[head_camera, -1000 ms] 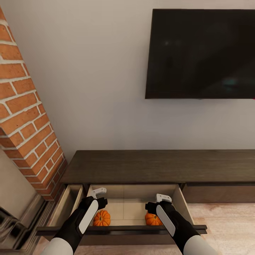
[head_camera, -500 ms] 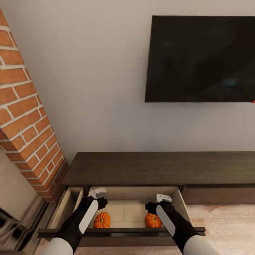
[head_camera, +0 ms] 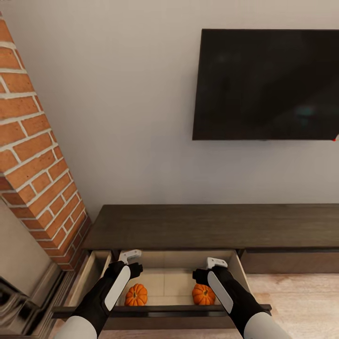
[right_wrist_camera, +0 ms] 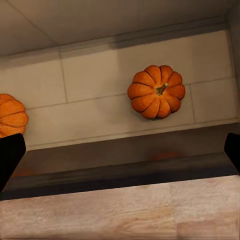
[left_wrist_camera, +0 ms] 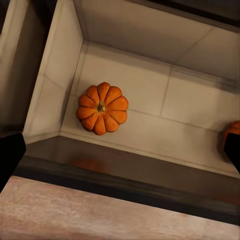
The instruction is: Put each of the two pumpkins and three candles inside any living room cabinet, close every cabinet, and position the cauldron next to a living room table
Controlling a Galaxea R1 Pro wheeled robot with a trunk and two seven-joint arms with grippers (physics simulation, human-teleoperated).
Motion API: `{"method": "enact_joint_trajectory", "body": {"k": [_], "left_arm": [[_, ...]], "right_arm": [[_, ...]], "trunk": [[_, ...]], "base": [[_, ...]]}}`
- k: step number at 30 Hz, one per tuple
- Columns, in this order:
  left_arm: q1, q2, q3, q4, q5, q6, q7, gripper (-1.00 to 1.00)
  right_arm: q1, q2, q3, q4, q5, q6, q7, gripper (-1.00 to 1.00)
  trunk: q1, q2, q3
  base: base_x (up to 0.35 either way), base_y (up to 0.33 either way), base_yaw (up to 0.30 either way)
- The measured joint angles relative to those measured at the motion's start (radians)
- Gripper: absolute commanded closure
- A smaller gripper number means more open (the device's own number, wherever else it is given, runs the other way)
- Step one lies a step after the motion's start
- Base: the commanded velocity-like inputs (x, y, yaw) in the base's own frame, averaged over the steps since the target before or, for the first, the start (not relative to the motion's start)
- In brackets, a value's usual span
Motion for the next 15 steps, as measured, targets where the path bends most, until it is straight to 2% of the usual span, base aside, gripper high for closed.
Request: {"method": "enact_joint_trajectory", "body": {"k": [15], "left_arm": [[0.000,-0.001,0.000,0.000,0.000,0.000,0.000,-1.00]], "right_arm": [[0.000,0.000,0.000,-0.003,0.000,0.007,0.000,-1.00]], "trunk": [[-0.058,0.105,0.047]], "base": [[0.000,0.000,0.000]]}}
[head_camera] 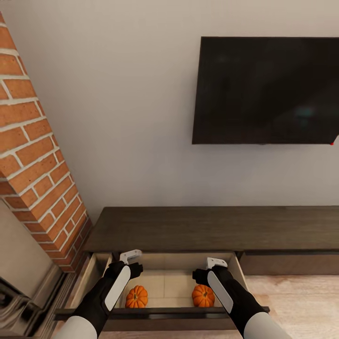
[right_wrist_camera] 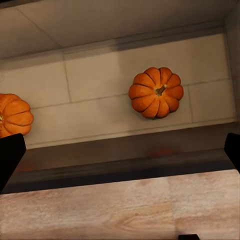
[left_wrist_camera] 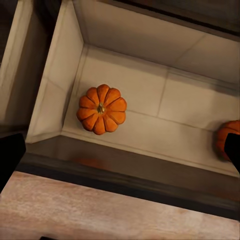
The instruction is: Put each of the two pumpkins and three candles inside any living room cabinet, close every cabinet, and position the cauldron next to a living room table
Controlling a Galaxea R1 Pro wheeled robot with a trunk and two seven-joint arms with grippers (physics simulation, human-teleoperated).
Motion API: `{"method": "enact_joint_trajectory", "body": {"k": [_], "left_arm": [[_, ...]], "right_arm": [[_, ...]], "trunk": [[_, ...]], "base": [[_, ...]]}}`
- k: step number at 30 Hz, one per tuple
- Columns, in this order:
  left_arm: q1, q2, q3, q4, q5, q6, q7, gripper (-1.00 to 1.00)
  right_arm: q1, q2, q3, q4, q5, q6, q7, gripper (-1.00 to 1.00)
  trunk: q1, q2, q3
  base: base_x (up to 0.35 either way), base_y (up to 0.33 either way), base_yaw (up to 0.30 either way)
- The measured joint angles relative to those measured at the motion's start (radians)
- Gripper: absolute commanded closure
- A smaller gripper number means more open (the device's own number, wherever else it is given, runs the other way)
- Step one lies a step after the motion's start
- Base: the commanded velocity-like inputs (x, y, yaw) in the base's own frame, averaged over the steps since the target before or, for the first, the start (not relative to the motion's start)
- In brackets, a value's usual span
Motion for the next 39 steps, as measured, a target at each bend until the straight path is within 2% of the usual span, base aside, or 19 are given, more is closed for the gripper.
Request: {"method": "enact_joint_trajectory", "body": {"k": [15,21,39], "left_arm": [[0.000,0.001,0.000,-0.001,0.000,0.000,-0.002,-1.00],[0.000,0.001,-0.001,-0.003,0.000,0.000,-0.005,-1.00],[0.000,0.001,-0.001,-0.003,0.000,0.000,-0.006,-1.00]], "right_arm": [[0.000,0.000,0.000,0.000,0.000,-0.005,0.000,-1.00],[0.000,0.000,0.000,0.000,0.000,-0.006,0.000,-1.00],[0.000,0.000,0.000,0.000,0.000,-0.008,0.000,-1.00]], "trunk": [[-0.058,0.105,0.047],[-0.057,0.105,0.047],[-0.057,0.105,0.047]], "base": [[0.000,0.000,0.000],[-0.082,0.000,0.000],[-0.206,0.000,0.000]]}}
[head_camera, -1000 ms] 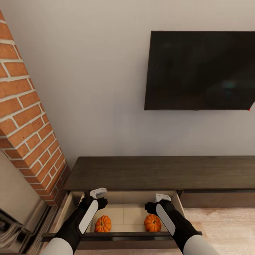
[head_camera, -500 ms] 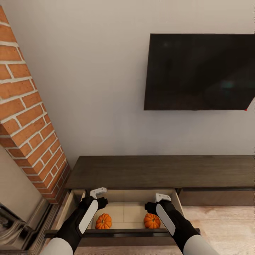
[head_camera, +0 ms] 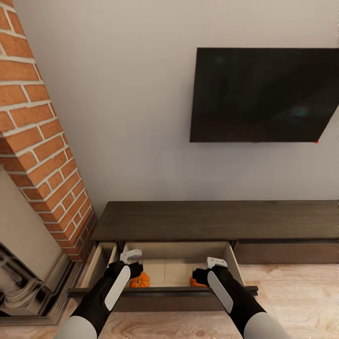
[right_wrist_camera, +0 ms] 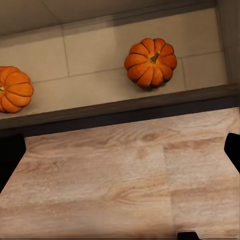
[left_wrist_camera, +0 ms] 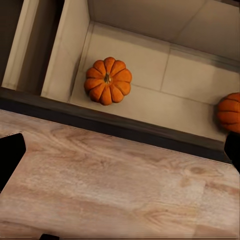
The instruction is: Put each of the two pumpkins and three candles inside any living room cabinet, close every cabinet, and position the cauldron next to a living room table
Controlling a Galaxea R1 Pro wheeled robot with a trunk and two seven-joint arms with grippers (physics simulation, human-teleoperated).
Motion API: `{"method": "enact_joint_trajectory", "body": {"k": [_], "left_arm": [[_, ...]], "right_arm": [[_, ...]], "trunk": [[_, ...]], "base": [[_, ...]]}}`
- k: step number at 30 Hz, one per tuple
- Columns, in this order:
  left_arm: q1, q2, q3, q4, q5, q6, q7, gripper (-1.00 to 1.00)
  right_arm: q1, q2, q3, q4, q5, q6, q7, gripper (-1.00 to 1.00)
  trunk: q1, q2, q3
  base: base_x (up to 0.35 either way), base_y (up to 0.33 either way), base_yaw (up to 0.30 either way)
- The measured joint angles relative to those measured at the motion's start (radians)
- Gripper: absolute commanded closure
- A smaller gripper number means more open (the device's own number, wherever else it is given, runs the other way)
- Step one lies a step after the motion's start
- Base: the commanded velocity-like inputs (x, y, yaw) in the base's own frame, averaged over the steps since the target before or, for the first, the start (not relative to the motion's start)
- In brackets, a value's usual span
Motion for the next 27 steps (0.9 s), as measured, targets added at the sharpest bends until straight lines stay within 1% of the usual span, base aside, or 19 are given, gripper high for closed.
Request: {"method": "enact_joint_trajectory", "body": {"k": [27], "left_arm": [[0.000,0.000,0.000,0.001,0.000,0.000,0.000,-1.00]], "right_arm": [[0.000,0.000,0.000,0.000,0.000,0.000,0.000,-1.00]], "trunk": [[0.000,0.000,0.000]], "base": [[-0.212,0.000,0.000]]}}
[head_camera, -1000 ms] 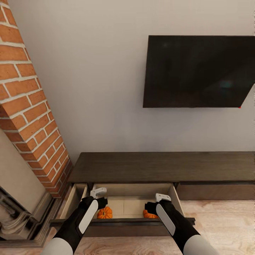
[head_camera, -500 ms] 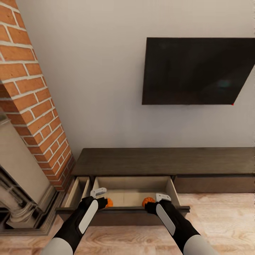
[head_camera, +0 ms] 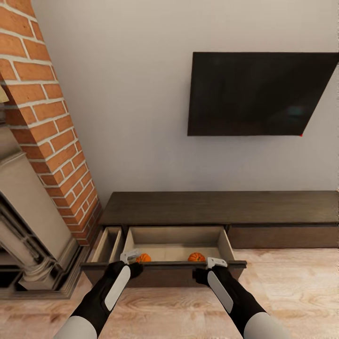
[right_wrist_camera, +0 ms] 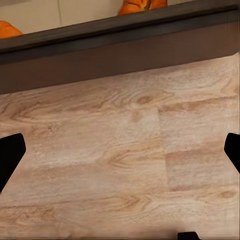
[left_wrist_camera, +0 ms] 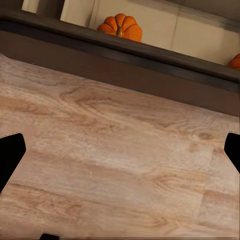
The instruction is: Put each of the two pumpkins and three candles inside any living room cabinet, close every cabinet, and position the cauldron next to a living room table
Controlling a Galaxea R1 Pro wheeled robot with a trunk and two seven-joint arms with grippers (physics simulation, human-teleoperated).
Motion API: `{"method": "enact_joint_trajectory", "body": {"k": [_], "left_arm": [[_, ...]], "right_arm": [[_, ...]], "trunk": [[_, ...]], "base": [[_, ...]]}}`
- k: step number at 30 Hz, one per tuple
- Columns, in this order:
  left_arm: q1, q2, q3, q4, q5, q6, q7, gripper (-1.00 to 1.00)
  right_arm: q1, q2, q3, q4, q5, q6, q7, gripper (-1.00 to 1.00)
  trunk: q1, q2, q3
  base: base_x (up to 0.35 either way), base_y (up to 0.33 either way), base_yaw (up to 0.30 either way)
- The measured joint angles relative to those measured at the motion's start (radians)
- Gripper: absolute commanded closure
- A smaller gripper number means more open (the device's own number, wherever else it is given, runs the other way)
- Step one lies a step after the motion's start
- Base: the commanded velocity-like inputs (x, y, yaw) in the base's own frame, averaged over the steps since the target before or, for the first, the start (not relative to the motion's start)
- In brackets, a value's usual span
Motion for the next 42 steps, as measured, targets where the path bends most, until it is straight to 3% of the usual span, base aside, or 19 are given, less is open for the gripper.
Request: {"method": "enact_joint_trajectory", "body": {"k": [37,42], "left_arm": [[0.000,0.000,0.000,-0.001,0.000,0.000,-0.001,-1.00],[0.000,0.000,0.001,-0.001,0.000,0.000,0.000,-1.00]], "right_arm": [[0.000,0.000,0.000,0.000,0.000,-0.001,0.000,-1.00],[0.000,0.000,0.000,0.000,0.000,-0.002,0.000,-1.00]], "trunk": [[0.000,0.000,0.000],[0.019,-0.035,-0.016]], "base": [[-0.195,0.000,0.000],[-0.043,0.000,0.000]]}}
